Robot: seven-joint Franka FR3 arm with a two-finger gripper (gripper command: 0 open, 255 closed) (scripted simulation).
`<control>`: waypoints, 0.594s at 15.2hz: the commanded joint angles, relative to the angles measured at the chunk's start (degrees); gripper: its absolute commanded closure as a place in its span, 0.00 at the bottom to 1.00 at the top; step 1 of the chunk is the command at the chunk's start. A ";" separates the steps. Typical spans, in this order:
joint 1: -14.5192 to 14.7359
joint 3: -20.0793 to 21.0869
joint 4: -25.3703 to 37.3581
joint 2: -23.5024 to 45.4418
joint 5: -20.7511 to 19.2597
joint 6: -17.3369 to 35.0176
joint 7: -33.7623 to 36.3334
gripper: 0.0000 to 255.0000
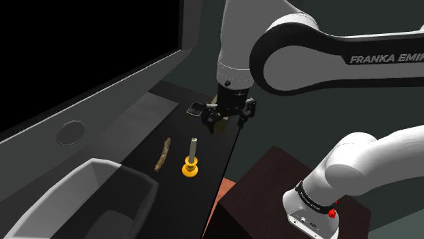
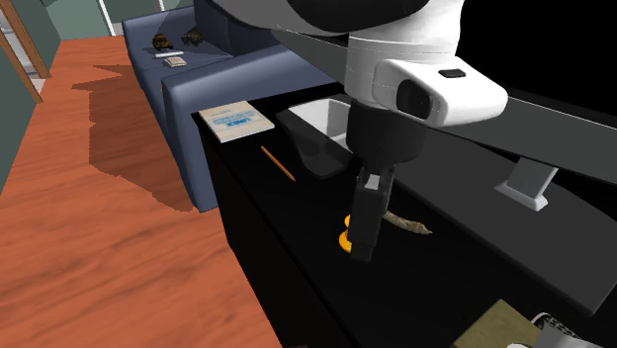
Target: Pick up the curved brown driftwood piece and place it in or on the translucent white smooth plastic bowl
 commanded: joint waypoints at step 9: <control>-7.85 17.23 11.81 24.86 -10.33 12.01 29.59 0.00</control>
